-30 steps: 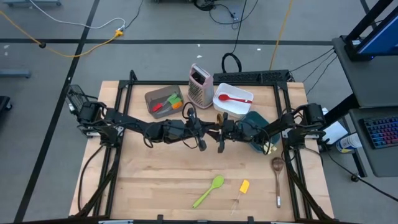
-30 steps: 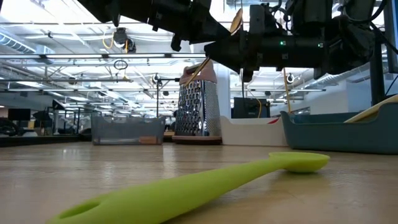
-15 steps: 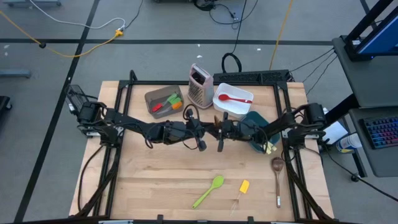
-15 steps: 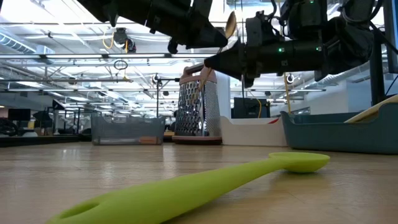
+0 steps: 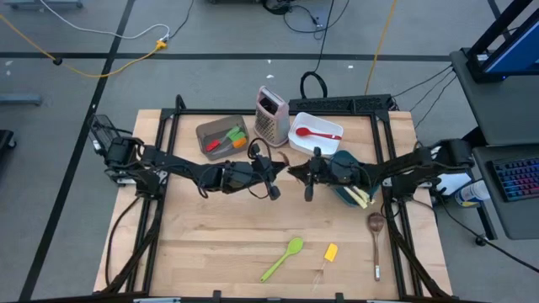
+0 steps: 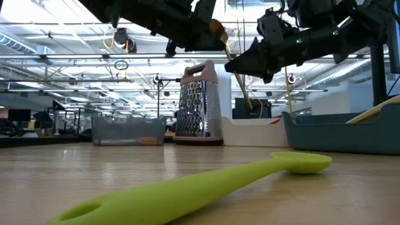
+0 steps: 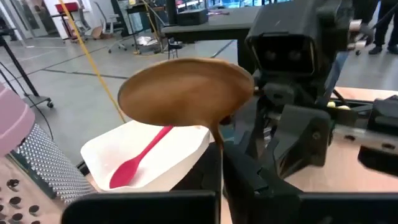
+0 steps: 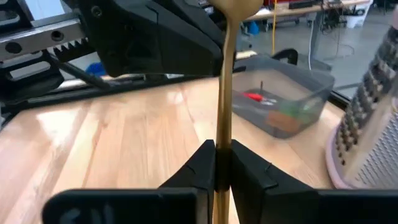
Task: Pick & Place Kitchen Items
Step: Put the gold serving spoon into the white bin
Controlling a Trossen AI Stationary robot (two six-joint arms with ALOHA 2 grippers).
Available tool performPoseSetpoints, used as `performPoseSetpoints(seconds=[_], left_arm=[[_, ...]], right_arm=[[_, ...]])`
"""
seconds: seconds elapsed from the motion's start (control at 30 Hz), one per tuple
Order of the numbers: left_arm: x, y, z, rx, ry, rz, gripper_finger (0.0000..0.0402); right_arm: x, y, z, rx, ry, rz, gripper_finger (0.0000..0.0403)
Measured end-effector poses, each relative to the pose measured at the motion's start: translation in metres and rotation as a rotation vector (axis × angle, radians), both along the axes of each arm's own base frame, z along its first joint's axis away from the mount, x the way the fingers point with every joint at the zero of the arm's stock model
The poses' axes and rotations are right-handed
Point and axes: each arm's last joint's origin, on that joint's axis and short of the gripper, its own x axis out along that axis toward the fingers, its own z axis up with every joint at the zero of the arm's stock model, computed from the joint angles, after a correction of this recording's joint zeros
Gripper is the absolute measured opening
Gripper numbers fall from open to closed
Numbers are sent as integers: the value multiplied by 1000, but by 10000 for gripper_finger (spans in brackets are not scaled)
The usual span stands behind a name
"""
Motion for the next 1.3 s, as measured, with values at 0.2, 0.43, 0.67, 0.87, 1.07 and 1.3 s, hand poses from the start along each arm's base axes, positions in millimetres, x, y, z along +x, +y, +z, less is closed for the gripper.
performPoseSetpoints(seconds=[0.2, 0.43, 0.67, 0.87, 1.07, 1.3], left_arm=[[0, 9, -2, 3, 19, 38, 9], [0, 17, -3, -19, 21, 56, 9], [0, 17, -4, -23, 25, 47, 4], [0, 20, -2, -24, 9, 57, 15], [0, 22, -2, -41, -2, 64, 15], [0, 22, -2, -42, -2, 64, 9]], right_arm=[[-8, 0, 8, -30, 29, -12, 19], [-19, -4, 18, -69, 68, -39, 25], [-41, -21, 24, 39, 168, -133, 19], [-60, -48, 22, 51, 275, -265, 19], [-73, -81, 22, 46, 296, -348, 19], [-88, -111, 12, 92, 379, -369, 27]])
